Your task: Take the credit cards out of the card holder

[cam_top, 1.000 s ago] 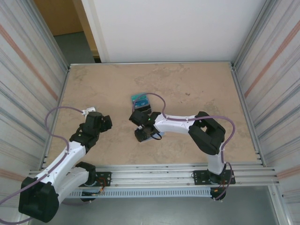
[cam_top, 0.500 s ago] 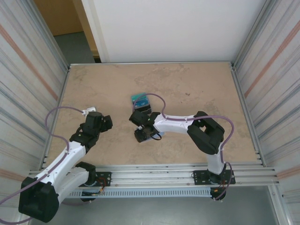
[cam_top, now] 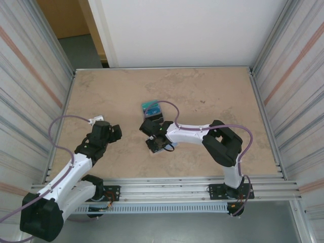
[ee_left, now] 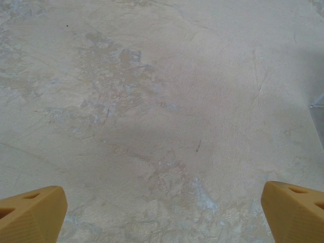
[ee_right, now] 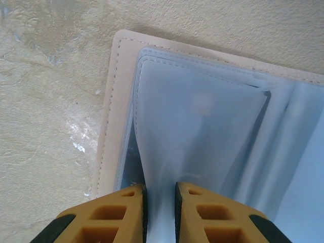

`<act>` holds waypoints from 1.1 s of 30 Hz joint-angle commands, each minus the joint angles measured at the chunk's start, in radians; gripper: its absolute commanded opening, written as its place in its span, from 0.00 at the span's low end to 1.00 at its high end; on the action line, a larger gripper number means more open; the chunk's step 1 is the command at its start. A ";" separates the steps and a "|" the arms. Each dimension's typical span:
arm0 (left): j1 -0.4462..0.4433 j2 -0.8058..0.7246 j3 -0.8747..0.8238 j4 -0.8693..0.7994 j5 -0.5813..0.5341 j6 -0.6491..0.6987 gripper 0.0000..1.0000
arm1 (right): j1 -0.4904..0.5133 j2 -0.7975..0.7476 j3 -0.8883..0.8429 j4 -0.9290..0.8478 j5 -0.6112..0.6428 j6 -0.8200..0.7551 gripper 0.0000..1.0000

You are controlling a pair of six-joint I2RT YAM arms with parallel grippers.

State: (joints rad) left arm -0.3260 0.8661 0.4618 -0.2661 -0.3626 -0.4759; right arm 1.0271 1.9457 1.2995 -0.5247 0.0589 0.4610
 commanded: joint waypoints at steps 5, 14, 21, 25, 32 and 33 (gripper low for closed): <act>0.010 -0.034 0.040 -0.022 0.020 0.000 0.99 | -0.005 -0.048 -0.003 -0.045 0.116 0.026 0.23; 0.009 -0.048 0.058 -0.023 0.044 0.014 0.99 | -0.020 -0.073 0.010 -0.053 0.111 0.051 0.22; 0.005 -0.047 0.067 -0.032 0.030 0.002 0.99 | -0.064 -0.103 -0.019 -0.056 0.116 0.069 0.27; 0.001 -0.041 0.069 -0.030 0.020 -0.006 0.99 | -0.087 -0.129 -0.039 -0.055 0.124 0.069 0.30; -0.041 -0.009 0.082 -0.036 -0.014 -0.001 0.99 | -0.128 -0.162 -0.089 -0.056 0.135 0.078 0.32; -0.052 -0.004 0.087 -0.039 -0.024 -0.001 0.99 | -0.135 -0.167 -0.096 -0.058 0.140 0.080 0.32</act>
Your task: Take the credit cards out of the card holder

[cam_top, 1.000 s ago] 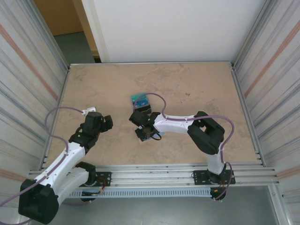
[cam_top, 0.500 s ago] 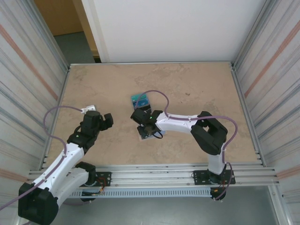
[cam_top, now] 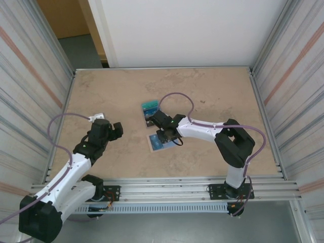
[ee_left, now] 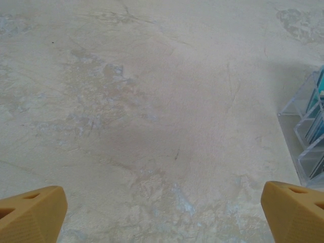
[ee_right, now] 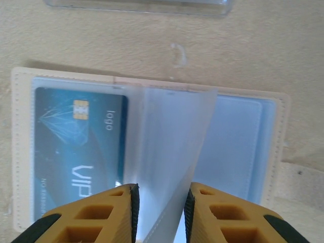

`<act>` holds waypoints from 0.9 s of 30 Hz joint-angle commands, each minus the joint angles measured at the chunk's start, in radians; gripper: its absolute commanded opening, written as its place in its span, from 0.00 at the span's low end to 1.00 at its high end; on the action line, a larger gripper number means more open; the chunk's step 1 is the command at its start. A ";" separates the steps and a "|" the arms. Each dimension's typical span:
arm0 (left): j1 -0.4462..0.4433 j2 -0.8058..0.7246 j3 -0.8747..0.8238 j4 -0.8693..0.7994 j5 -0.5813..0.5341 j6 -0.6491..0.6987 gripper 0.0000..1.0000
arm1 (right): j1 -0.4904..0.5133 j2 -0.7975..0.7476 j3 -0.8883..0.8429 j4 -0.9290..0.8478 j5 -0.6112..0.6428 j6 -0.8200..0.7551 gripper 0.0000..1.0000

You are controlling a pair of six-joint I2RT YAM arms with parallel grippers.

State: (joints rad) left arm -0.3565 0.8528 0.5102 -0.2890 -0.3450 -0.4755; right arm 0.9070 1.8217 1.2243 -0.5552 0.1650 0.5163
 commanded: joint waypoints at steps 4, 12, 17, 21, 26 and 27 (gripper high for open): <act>-0.074 0.042 0.055 -0.030 -0.078 0.005 0.99 | -0.045 -0.061 -0.054 -0.030 0.040 0.032 0.33; -0.173 0.131 0.077 -0.042 -0.107 -0.039 0.99 | -0.097 -0.081 -0.116 -0.014 0.038 0.034 0.33; -0.239 0.201 0.090 -0.034 -0.103 -0.063 0.99 | -0.110 -0.116 -0.133 -0.014 0.044 0.039 0.33; -0.324 0.272 0.093 0.008 -0.104 -0.066 0.99 | -0.129 -0.178 -0.142 -0.008 0.020 0.043 0.33; -0.410 0.390 0.099 0.063 -0.098 -0.101 0.99 | -0.157 -0.241 -0.170 0.040 -0.094 0.057 0.33; -0.424 0.417 0.103 0.078 -0.096 -0.102 0.99 | -0.160 -0.250 -0.178 0.057 -0.127 0.060 0.32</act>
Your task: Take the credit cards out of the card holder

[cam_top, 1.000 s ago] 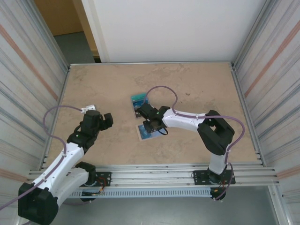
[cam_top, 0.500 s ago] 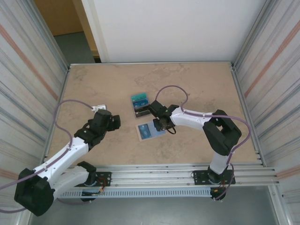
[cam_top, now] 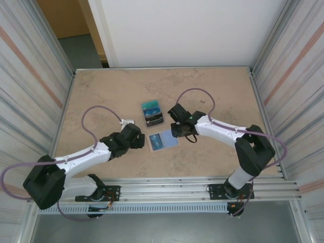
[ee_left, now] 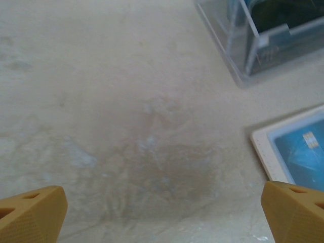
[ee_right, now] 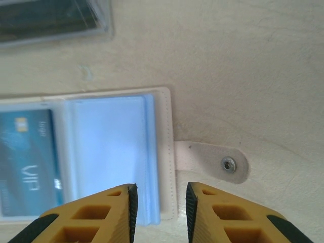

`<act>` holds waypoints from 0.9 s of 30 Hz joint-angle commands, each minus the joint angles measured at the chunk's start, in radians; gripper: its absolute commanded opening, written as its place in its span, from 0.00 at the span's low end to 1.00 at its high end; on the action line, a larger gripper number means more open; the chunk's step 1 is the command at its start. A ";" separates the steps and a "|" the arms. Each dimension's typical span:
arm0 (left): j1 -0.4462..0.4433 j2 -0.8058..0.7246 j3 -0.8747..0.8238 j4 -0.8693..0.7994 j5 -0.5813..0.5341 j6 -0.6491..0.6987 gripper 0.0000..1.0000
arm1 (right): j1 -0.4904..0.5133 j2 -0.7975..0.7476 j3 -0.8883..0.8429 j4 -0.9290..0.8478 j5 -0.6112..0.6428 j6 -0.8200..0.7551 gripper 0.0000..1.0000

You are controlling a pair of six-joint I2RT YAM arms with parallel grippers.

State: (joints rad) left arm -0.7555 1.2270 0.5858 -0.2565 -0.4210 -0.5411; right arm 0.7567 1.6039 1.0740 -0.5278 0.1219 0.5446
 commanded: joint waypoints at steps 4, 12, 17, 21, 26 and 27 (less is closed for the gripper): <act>-0.053 0.142 0.042 0.096 -0.006 -0.038 0.99 | -0.011 -0.034 -0.037 0.088 -0.193 0.047 0.30; -0.052 0.210 0.038 0.188 0.031 -0.055 0.99 | -0.011 0.067 -0.023 0.179 -0.352 0.076 0.23; -0.045 0.232 0.037 0.174 0.025 -0.069 0.99 | -0.004 0.122 -0.005 0.205 -0.388 0.081 0.22; -0.040 0.252 0.031 0.170 0.023 -0.075 0.99 | 0.012 0.160 0.021 0.202 -0.393 0.077 0.22; -0.041 0.284 0.041 0.163 0.027 -0.073 0.99 | 0.029 0.198 0.040 0.202 -0.400 0.080 0.23; -0.040 0.289 0.043 0.156 0.027 -0.075 0.99 | 0.032 0.204 0.041 0.202 -0.402 0.080 0.23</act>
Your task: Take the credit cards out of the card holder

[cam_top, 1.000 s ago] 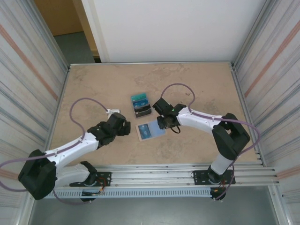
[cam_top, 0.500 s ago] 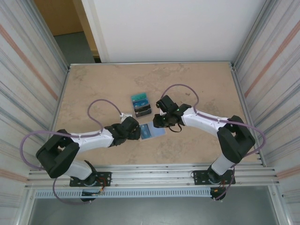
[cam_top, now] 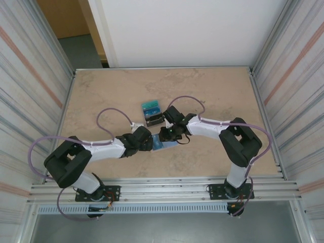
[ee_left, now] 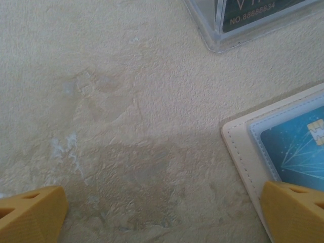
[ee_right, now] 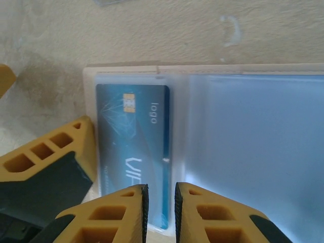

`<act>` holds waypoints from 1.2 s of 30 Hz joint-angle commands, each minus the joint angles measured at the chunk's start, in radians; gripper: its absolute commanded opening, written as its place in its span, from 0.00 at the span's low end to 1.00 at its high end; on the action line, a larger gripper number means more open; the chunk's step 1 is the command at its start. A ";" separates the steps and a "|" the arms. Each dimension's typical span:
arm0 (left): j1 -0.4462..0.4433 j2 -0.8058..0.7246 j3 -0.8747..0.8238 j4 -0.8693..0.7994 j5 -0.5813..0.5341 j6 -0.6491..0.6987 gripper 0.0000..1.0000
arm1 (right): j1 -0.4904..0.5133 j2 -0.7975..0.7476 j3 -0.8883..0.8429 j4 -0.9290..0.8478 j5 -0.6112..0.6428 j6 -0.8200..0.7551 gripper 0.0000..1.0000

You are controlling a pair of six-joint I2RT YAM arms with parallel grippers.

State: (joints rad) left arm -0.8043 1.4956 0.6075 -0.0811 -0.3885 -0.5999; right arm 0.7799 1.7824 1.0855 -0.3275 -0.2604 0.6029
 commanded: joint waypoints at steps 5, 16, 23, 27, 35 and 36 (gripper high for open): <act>0.008 0.024 0.032 -0.061 -0.014 -0.017 0.99 | 0.012 0.055 0.037 0.005 -0.026 0.024 0.25; 0.007 0.015 0.025 -0.093 -0.024 -0.025 0.99 | 0.008 0.078 0.026 0.011 -0.029 0.047 0.28; -0.002 0.037 0.038 -0.116 -0.024 -0.023 0.99 | -0.027 0.079 -0.039 0.136 -0.165 0.108 0.27; -0.009 0.049 0.049 -0.138 -0.026 -0.025 0.99 | -0.061 0.062 -0.104 0.273 -0.279 0.159 0.24; -0.020 0.062 0.060 -0.159 -0.026 -0.028 0.99 | -0.100 0.046 -0.197 0.497 -0.416 0.237 0.21; -0.021 0.061 0.060 -0.161 -0.027 -0.028 0.99 | -0.102 0.048 -0.200 0.507 -0.421 0.241 0.20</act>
State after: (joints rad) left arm -0.8135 1.5272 0.6640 -0.1619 -0.4061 -0.6182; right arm 0.6743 1.8442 0.8944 0.0753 -0.6006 0.7979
